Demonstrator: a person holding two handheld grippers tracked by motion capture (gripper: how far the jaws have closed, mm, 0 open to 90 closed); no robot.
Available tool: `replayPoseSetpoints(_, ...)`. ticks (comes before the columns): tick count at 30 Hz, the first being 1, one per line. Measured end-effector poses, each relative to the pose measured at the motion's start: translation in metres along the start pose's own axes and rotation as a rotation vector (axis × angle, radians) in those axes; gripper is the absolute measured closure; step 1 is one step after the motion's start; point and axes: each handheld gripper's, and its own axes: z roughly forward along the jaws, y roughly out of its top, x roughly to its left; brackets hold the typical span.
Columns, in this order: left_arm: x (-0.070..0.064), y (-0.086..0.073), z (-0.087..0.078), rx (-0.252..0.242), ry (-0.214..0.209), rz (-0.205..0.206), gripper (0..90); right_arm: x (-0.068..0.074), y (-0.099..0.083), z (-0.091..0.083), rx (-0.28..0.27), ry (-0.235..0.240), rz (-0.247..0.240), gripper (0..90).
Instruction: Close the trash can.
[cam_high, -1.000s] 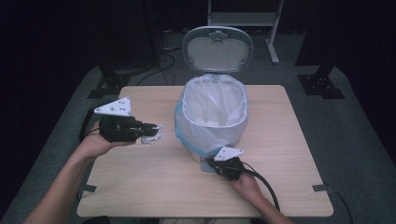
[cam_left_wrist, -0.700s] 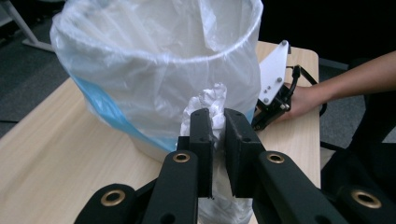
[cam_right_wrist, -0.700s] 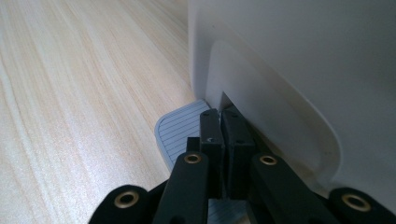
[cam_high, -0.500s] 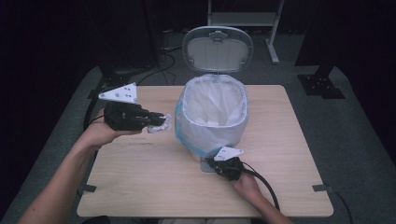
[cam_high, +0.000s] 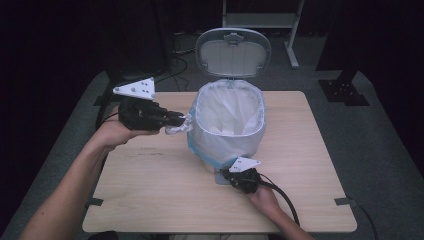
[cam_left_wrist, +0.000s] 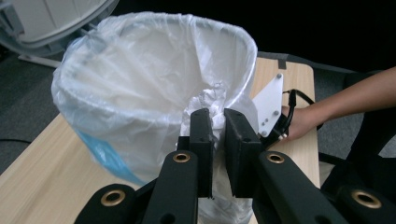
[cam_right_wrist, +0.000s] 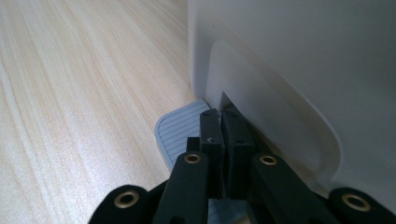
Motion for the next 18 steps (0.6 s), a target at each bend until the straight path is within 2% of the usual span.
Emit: replayPoseSetpoints(18,0.004,0.031,0.014,0.002,-0.004,0.023,82.5,0.0,0.0,0.0,0.001,0.0,-0.001,87.5)
